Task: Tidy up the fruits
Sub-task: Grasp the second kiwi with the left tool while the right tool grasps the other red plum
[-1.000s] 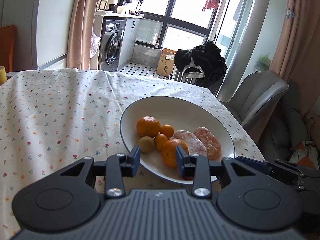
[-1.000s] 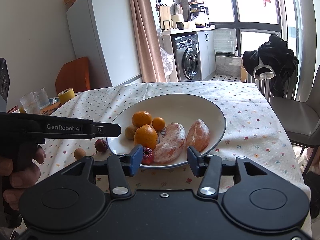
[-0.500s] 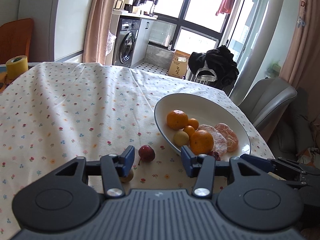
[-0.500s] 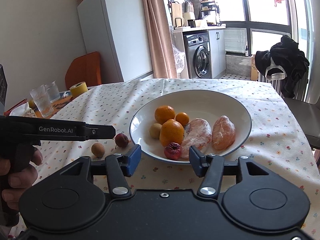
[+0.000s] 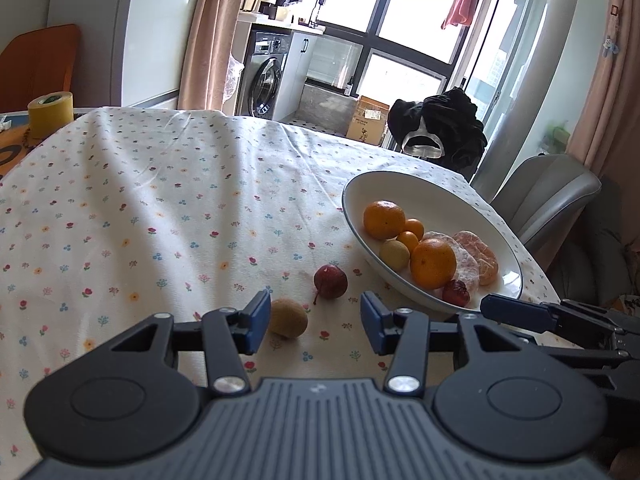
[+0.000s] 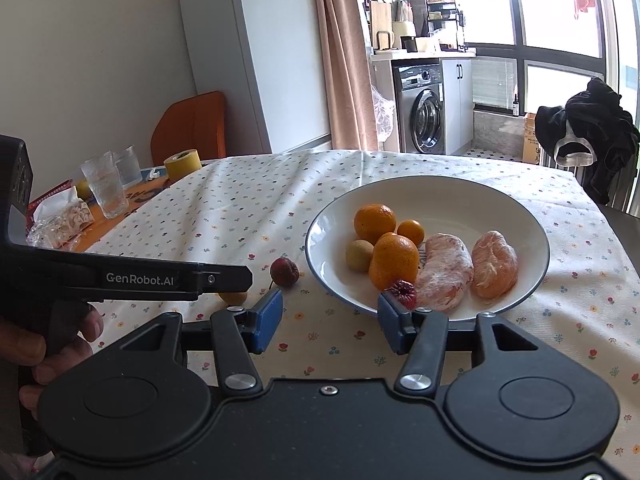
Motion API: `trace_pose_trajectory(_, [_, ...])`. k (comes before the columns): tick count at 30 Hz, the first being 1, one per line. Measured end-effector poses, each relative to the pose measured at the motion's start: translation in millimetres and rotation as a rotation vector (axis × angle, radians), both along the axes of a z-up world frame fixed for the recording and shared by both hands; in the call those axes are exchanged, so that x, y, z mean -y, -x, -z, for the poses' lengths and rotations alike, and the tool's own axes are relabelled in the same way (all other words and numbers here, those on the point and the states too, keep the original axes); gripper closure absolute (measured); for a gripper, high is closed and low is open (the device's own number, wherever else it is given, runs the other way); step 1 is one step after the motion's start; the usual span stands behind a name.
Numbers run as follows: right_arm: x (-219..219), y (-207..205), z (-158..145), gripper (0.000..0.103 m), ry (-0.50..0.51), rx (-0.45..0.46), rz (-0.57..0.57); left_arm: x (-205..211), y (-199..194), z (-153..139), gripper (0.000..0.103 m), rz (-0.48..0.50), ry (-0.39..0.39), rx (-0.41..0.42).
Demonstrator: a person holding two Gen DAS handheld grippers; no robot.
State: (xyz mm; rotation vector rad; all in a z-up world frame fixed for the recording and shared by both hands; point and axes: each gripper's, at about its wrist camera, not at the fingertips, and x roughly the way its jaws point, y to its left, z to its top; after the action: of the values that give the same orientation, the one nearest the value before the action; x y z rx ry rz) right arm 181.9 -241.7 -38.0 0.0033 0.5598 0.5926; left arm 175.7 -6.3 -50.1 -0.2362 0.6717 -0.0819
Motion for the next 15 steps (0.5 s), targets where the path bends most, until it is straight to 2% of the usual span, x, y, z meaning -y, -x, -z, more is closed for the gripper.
trace_pose_trajectory(8, [-12, -1, 0, 0.051, 0.014, 0.001, -0.027, -3, -4, 12, 0.063, -0.005, -0.004, -0.015])
trace_pose_trajectory(11, [-15, -1, 1, 0.051, 0.016, 0.002, -0.039, -4, -4, 14, 0.074, -0.018, -0.023, -0.006])
trace_pose_trajectory(12, [-16, -1, 1, 0.051, 0.018, 0.003, -0.042, -6, -5, 14, 0.082, -0.018, -0.018, -0.011])
trace_pose_trajectory(15, [-22, -2, 1, 0.052, 0.019, 0.001, -0.057, -12, -2, 14, 0.082, -0.018, 0.003, -0.012])
